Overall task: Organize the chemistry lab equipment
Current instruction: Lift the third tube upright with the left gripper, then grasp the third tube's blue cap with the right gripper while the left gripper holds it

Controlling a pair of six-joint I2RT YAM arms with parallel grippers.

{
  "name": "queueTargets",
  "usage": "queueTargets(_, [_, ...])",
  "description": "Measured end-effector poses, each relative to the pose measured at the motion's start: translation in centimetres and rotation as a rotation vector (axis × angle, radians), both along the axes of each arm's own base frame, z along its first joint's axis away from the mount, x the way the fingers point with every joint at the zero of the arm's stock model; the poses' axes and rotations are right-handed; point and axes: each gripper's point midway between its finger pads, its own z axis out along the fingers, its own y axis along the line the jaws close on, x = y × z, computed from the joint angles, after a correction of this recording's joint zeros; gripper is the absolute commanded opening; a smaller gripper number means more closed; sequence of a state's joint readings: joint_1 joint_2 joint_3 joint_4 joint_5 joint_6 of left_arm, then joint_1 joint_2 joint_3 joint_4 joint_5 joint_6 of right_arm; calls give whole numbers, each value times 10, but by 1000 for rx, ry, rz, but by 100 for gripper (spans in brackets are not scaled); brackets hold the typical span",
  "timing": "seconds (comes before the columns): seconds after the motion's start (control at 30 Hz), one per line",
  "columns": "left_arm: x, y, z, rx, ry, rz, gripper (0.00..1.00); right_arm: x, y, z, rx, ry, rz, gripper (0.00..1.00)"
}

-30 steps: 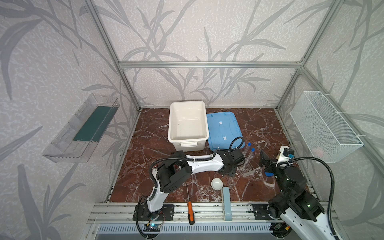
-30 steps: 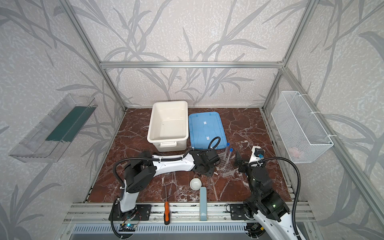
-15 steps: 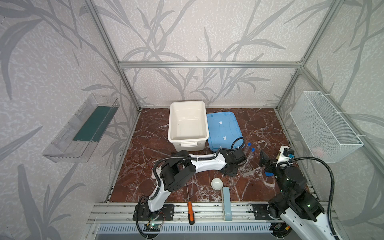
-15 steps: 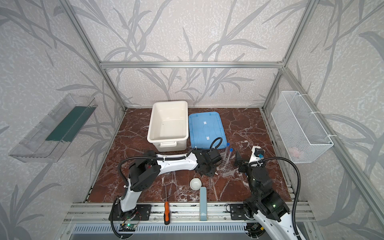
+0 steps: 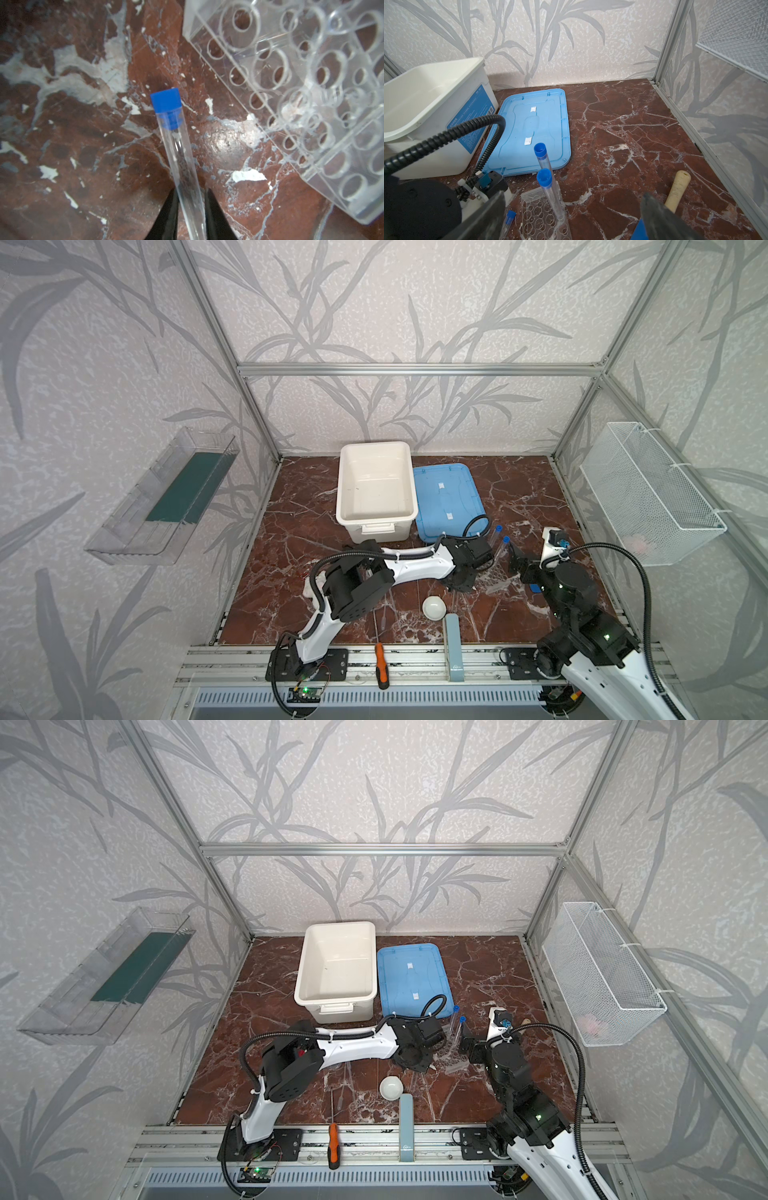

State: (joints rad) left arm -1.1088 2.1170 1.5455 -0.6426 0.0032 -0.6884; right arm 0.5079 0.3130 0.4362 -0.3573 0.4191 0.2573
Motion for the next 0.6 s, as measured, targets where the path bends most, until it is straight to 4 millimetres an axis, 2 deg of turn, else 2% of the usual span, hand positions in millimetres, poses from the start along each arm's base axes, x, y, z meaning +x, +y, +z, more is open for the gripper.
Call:
queueTargets(0.23, [7,2,0,-33,-35,7,21,0,0,4,8,-14,1,99])
queueTargets(0.43, [14,14,4,-91,-68,34,21,0,2,6,14,-18,9,99])
queueTargets(0.6, [25,20,29,-186,-133,47,20,1,5,15,25,-26,23,99])
